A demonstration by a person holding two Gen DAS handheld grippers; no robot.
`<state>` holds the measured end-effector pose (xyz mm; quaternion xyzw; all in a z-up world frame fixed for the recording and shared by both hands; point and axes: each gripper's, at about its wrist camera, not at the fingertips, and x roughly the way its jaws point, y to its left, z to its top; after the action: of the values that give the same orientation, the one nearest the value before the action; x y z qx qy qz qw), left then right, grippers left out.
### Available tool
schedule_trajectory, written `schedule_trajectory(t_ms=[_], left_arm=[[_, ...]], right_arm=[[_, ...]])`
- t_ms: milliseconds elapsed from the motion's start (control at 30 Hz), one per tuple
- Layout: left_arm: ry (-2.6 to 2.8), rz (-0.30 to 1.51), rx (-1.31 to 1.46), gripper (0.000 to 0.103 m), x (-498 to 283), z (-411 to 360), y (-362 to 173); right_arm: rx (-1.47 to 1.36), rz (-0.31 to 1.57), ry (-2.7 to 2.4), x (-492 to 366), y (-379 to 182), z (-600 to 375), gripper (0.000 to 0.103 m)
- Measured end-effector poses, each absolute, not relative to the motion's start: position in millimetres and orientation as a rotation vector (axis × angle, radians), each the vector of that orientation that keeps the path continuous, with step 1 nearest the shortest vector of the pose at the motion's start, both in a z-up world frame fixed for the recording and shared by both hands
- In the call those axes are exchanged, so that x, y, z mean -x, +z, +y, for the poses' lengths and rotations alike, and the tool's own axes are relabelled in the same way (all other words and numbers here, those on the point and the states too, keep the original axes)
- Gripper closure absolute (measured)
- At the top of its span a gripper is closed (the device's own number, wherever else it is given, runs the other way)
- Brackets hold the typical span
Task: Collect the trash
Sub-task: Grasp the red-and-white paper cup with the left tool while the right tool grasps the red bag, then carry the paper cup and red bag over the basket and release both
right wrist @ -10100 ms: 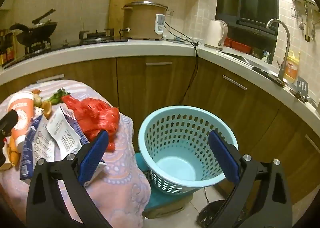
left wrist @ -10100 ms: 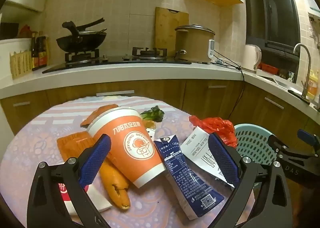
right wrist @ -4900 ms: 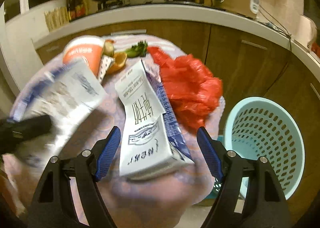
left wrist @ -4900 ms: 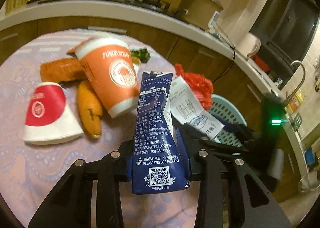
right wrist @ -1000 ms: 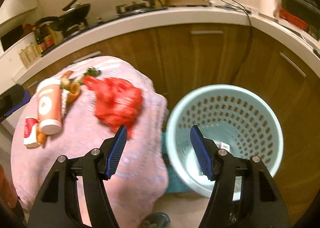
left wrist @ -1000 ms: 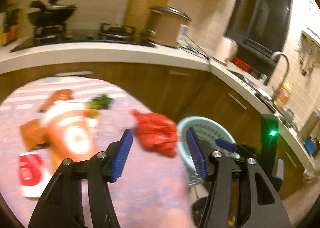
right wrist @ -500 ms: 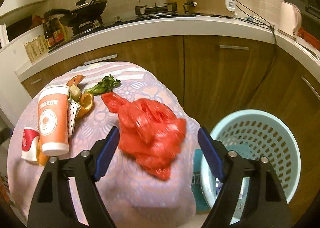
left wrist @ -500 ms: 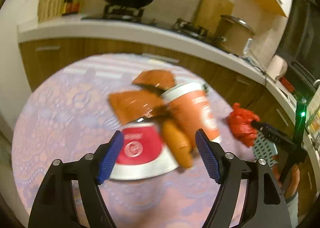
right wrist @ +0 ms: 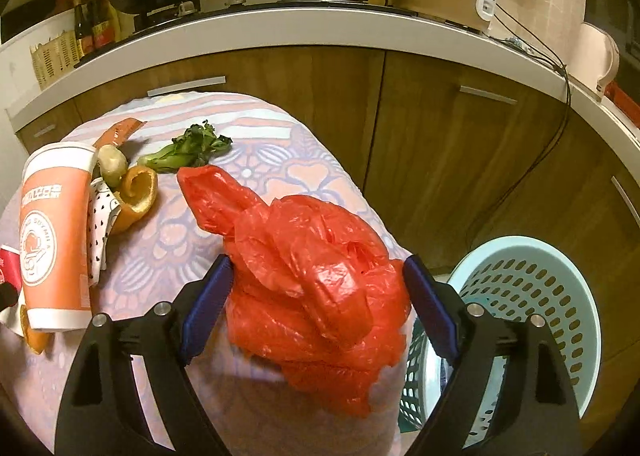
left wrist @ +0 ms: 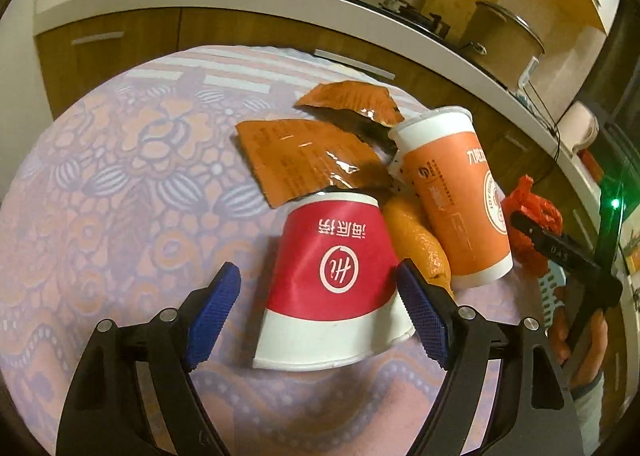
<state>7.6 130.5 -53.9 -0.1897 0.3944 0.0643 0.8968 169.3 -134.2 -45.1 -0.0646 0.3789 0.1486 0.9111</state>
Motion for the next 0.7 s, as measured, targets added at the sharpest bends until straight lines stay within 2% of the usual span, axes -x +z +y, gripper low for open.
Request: schedule_trajectory(t_ms=[100, 167, 200, 233, 267, 333, 433, 567, 700], left_arm=[[0.135, 0.821, 0.38, 0.028, -10.4, 127.5, -55.4], [0.113, 0.821, 0.39, 0.036, -9.9, 126.4, -55.1], [0.104, 0.819, 0.4, 0.047, -9.4, 126.3, -54.9], [0.071, 0.82, 0.43, 0.053, -8.5, 126.7, -54.8], [0.064, 0.82, 0.448, 0.054, -7.2, 126.9, -54.5], [0.065, 0.805, 0.448, 0.059, -3.8, 125.3, -52.8], [0.056, 0.762, 0.473, 0.068, 4.3, 125.3, -45.5], [0.056, 0.707, 0.45, 0.069, 15.1, 121.1, -26.1], [0.05, 0.661, 0.44, 0.069, 21.4, 114.9, -7.5]], right_arm=[[0.14, 0.784, 0.304, -171.8, -46.4, -132.1, 0.02], [0.148, 0.785, 0.301, -172.1, -46.5, -130.6, 0.019], [0.154, 0.785, 0.3, -172.2, -46.8, -129.7, 0.019], [0.156, 0.785, 0.298, -172.5, -46.9, -129.5, 0.019], [0.157, 0.785, 0.296, -172.6, -46.7, -129.4, 0.019], [0.161, 0.78, 0.288, -171.6, -46.5, -129.5, 0.022], [0.166, 0.763, 0.285, -166.9, -44.2, -128.3, 0.037], [0.142, 0.747, 0.302, -160.3, -37.8, -131.8, 0.045], [0.126, 0.713, 0.317, -147.6, -23.6, -137.6, 0.045]])
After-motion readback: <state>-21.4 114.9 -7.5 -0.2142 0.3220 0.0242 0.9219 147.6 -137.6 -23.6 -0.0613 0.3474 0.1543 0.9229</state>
